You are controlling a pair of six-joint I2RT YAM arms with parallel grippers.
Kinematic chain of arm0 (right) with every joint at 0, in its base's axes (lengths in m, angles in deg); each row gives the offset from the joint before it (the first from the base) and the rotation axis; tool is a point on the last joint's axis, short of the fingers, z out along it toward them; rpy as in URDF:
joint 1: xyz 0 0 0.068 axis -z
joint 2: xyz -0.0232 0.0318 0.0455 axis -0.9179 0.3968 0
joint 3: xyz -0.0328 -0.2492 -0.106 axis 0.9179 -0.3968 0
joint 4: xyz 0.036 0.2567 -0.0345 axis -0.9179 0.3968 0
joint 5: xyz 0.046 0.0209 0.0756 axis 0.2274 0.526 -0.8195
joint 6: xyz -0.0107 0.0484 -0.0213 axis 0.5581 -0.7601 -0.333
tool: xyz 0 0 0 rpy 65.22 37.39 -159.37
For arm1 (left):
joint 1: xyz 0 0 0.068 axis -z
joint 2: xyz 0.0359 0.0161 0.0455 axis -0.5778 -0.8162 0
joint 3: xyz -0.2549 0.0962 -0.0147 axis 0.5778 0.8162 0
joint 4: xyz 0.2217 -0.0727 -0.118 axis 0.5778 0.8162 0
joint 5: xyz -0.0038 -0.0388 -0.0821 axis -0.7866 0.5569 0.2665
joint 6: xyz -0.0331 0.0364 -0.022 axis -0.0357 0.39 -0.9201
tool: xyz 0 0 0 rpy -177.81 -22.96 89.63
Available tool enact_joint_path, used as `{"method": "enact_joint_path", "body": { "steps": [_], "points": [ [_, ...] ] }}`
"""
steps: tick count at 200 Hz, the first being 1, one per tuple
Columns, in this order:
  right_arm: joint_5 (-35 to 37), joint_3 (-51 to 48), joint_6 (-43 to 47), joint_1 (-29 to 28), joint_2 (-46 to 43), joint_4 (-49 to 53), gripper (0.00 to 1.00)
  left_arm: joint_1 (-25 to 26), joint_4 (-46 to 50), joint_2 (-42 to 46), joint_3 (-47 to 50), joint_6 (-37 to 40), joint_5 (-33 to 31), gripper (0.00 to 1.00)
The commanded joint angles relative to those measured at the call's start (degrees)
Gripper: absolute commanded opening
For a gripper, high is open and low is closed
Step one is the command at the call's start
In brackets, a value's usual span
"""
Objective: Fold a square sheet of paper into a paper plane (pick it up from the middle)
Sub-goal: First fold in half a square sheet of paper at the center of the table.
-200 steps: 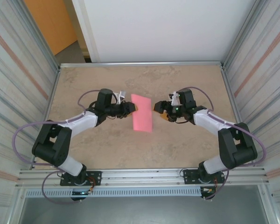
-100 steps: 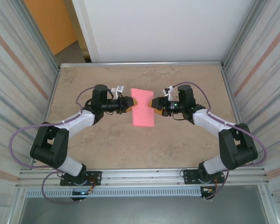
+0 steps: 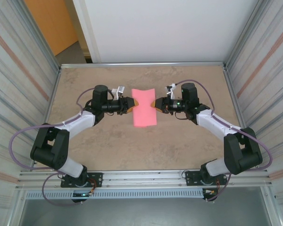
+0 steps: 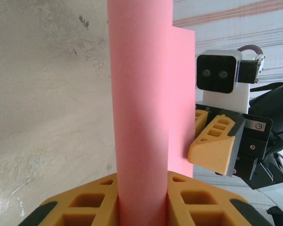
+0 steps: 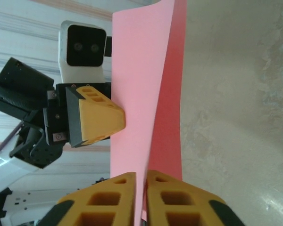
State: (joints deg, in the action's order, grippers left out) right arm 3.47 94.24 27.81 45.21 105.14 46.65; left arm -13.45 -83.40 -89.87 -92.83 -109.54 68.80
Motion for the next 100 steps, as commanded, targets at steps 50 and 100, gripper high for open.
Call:
{"method": "enact_joint_path", "body": {
  "steps": [50, 100],
  "points": [
    [3.75, 4.36, 3.77, 2.78, -3.27, 12.59, 0.00, -3.04, 9.57, 2.01, 0.59, 5.74, -4.34, 0.63],
    [7.83, 9.83, 8.54, 4.37, -6.81, 27.10, 0.00, -9.96, 9.84, 5.96, 8.20, 5.34, -8.27, 0.86]
  ]
}}
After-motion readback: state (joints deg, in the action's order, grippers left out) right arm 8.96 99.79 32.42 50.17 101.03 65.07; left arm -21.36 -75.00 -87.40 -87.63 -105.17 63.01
